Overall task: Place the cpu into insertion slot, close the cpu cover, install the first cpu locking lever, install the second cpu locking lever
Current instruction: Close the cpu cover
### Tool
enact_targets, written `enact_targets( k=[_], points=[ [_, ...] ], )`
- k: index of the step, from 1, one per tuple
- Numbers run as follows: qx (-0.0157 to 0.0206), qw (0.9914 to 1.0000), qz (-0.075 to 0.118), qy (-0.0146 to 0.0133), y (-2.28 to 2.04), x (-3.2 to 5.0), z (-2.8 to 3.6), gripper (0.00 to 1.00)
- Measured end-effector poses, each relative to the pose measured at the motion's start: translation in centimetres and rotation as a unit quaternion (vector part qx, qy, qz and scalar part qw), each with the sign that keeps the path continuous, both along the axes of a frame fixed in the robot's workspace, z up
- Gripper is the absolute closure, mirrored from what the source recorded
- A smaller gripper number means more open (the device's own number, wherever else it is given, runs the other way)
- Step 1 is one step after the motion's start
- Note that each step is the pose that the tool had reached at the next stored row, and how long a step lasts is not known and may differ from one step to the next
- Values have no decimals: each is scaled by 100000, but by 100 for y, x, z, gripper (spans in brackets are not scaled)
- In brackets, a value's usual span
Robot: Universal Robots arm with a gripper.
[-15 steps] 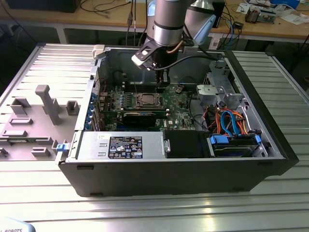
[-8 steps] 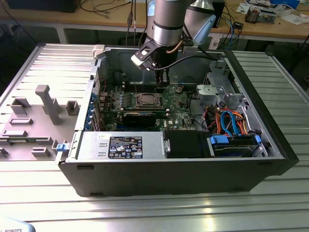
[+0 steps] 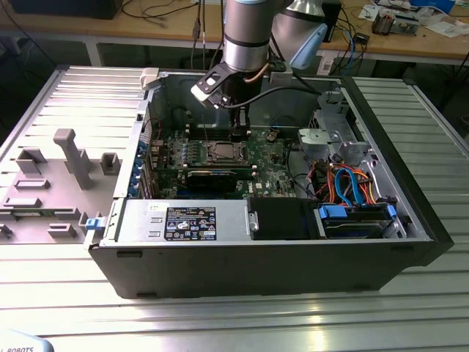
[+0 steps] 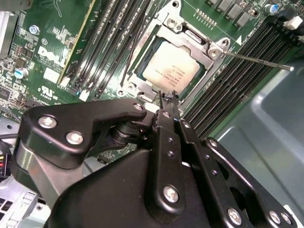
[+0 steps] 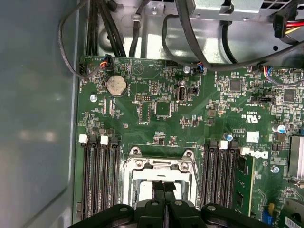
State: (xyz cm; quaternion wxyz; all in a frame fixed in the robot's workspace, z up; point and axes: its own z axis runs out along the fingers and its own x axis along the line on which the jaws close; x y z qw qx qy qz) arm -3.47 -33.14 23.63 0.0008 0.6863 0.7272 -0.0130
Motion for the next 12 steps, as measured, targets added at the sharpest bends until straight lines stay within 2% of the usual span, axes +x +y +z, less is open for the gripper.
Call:
enact_targets(
  k=[12],
  points=[
    [23,100000,-4,6,0,-17,-6,89]
  ],
)
